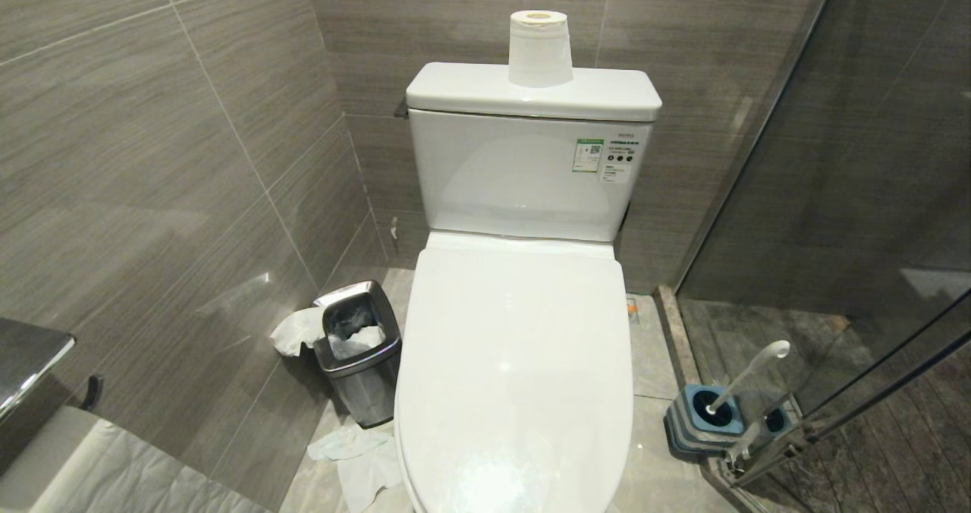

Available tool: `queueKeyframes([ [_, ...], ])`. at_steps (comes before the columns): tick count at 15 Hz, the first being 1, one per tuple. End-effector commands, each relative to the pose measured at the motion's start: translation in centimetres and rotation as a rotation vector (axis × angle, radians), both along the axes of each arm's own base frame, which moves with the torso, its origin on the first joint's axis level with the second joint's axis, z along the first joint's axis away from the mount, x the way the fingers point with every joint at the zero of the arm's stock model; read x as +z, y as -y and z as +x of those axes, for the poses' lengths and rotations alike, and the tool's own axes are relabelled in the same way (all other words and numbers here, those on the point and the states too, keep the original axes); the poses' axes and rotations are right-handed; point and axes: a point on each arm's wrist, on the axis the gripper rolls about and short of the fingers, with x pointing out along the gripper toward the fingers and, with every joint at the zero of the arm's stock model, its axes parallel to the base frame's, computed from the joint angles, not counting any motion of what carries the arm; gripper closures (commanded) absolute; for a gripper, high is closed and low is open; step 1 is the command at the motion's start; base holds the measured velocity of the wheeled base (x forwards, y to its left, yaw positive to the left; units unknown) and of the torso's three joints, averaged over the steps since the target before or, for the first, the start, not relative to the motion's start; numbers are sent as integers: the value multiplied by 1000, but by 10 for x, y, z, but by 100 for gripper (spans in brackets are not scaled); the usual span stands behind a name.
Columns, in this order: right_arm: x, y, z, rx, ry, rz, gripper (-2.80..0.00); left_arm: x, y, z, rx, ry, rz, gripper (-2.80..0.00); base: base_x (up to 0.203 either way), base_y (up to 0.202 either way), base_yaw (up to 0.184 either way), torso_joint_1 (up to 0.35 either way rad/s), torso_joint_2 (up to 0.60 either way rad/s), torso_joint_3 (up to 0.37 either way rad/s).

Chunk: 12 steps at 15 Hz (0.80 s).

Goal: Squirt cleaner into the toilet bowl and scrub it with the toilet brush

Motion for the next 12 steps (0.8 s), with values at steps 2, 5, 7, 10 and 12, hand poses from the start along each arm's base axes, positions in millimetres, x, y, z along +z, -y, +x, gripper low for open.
queueKeyframes([
  [2,0,0,0,0,-1,-1,0,0,0,0,0,-2,0,0,0,0,0,0,0,0],
  [5,0,0,0,0,0,-1,0,0,0,0,-1,-2,0,0,0,0,0,0,0,0],
  [7,0,0,0,0,0,-1,0,0,0,0,-1,-2,0,0,0,0,0,0,0,0],
  [10,0,0,0,0,-1,-1,0,0,0,0,1,-2,0,0,0,0,0,0,0,0],
  [12,0,0,0,0,-1,-2,0,0,0,0,-1,-2,0,0,0,0,0,0,0,0],
])
